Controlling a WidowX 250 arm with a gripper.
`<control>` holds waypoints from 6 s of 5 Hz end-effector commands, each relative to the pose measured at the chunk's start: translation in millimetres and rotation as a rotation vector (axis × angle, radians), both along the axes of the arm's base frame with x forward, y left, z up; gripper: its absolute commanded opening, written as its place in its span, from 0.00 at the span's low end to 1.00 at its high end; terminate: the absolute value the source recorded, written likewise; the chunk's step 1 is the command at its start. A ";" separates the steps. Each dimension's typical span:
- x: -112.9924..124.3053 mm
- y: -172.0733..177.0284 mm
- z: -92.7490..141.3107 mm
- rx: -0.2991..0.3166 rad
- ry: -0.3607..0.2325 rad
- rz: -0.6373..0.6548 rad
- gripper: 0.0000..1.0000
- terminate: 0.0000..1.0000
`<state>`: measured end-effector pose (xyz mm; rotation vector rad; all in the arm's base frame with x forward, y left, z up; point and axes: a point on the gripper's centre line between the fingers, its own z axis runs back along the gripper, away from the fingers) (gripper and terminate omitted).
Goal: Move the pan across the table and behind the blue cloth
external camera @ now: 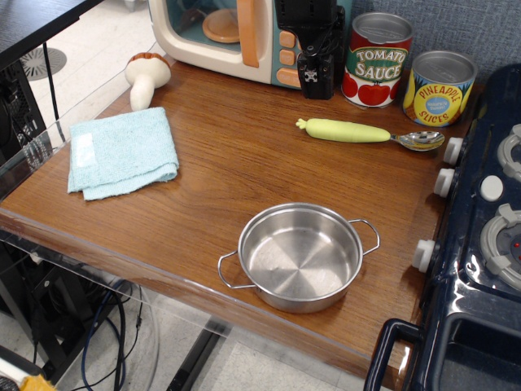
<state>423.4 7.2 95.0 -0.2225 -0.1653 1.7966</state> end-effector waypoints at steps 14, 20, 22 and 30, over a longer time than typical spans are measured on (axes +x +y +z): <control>-162.7 -108.2 -51.8 0.012 0.082 0.404 1.00 0.00; -150.1 -79.1 -60.6 0.074 0.063 0.440 0.00 0.00; -130.1 -41.6 -21.6 0.049 -0.018 0.492 0.00 0.00; -21.0 76.4 -52.0 0.171 -0.006 0.814 0.00 0.00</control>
